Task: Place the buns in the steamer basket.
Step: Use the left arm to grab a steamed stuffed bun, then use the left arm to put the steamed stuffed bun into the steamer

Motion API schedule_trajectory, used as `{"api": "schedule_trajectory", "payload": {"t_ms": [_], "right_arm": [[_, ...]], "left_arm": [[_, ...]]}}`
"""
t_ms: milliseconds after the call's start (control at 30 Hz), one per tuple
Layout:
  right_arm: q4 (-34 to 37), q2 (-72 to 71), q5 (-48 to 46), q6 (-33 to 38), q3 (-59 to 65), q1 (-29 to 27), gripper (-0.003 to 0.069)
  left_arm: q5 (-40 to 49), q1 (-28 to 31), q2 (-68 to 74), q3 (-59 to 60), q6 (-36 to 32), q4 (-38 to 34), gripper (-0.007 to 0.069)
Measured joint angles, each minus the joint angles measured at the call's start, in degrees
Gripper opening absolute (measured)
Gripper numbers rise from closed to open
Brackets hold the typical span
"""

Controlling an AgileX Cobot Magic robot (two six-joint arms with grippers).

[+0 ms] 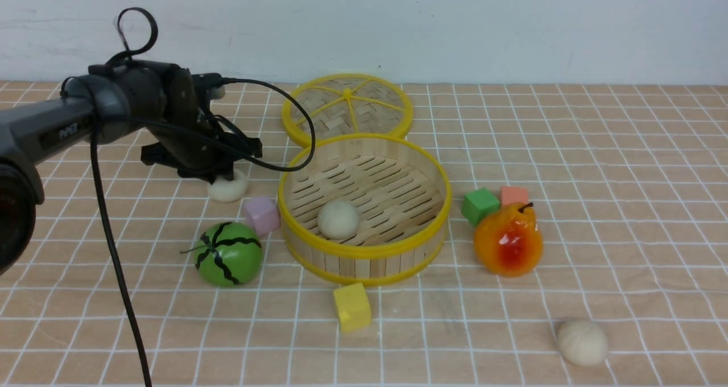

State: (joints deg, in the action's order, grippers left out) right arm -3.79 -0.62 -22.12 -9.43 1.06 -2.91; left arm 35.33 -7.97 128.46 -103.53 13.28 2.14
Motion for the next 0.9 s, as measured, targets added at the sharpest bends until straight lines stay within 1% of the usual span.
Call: {"api": "schedule_trajectory", "payload": {"t_ms": [33, 67, 100, 200, 367, 467, 500, 567, 600, 667, 800, 900], "right_arm": [[0.0, 0.0, 0.0, 0.0, 0.0, 0.0, 0.0241], [0.0, 0.0, 0.0, 0.0, 0.0, 0.0, 0.0241], [0.0, 0.0, 0.0, 0.0, 0.0, 0.0, 0.0241], [0.0, 0.0, 0.0, 0.0, 0.0, 0.0, 0.0241], [0.0, 0.0, 0.0, 0.0, 0.0, 0.0, 0.0241], [0.0, 0.0, 0.0, 0.0, 0.0, 0.0, 0.0241], [0.0, 0.0, 0.0, 0.0, 0.0, 0.0, 0.0241], [0.0, 0.0, 0.0, 0.0, 0.0, 0.0, 0.0241], [0.0, 0.0, 0.0, 0.0, 0.0, 0.0, 0.0241], [0.0, 0.0, 0.0, 0.0, 0.0, 0.0, 0.0241], [0.0, 0.0, 0.0, 0.0, 0.0, 0.0, 0.0241], [0.0, 0.0, 0.0, 0.0, 0.0, 0.0, 0.0241]], "left_arm": [[0.1, 0.0, 0.0, 0.0, 0.0, 0.0, 0.0135], [1.0, 0.0, -0.1, -0.5, -0.1, 0.0, 0.0046], [2.1, 0.0, -0.2, -1.1, -0.1, 0.0, 0.0010], [5.3, -0.1, -0.8, -3.2, -1.0, -0.7, -0.0013], [9.7, -1.5, -4.3, -7.5, -4.2, -3.2, -0.0013], [10.5, -6.3, -9.5, -9.5, -7.8, -7.7, -0.0013], [10.5, -6.3, -9.7, -9.6, -7.8, -7.7, -0.0013], [10.5, -10.3, -10.7, -9.8, -9.4, -11.2, -0.0013], [10.5, -11.0, -10.7, -9.8, -9.5, -11.6, -0.0013], [10.2, -14.5, -8.5, -9.8, -10.0, -12.7, -0.0011], [8.3, -16.2, -5.0, -9.8, -10.0, -12.7, 0.0001], [5.6, -17.1, -1.5, -9.7, -9.9, -12.7, 0.0029]]}}
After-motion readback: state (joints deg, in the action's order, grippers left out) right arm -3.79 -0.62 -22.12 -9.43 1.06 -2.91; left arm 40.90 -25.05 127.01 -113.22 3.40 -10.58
